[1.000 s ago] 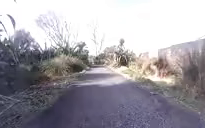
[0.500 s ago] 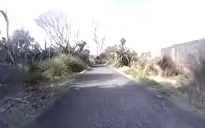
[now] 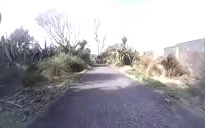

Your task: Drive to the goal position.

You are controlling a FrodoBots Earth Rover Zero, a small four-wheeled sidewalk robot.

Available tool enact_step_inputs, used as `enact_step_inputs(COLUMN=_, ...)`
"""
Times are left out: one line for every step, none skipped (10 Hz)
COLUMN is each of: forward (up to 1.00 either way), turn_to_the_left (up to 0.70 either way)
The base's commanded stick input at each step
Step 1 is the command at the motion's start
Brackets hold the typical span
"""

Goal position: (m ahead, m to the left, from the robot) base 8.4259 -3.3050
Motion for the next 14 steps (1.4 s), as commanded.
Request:
enact_step_inputs(forward=0.45, turn_to_the_left=0.0)
enact_step_inputs(forward=0.45, turn_to_the_left=0.0)
enact_step_inputs(forward=0.45, turn_to_the_left=0.0)
enact_step_inputs(forward=0.45, turn_to_the_left=0.0)
enact_step_inputs(forward=0.45, turn_to_the_left=0.0)
enact_step_inputs(forward=0.45, turn_to_the_left=0.0)
enact_step_inputs(forward=0.45, turn_to_the_left=0.0)
enact_step_inputs(forward=0.45, turn_to_the_left=0.0)
enact_step_inputs(forward=0.45, turn_to_the_left=0.0)
enact_step_inputs(forward=0.45, turn_to_the_left=0.0)
enact_step_inputs(forward=0.45, turn_to_the_left=0.0)
enact_step_inputs(forward=0.45, turn_to_the_left=0.0)
enact_step_inputs(forward=0.45, turn_to_the_left=0.0)
enact_step_inputs(forward=0.45, turn_to_the_left=0.0)
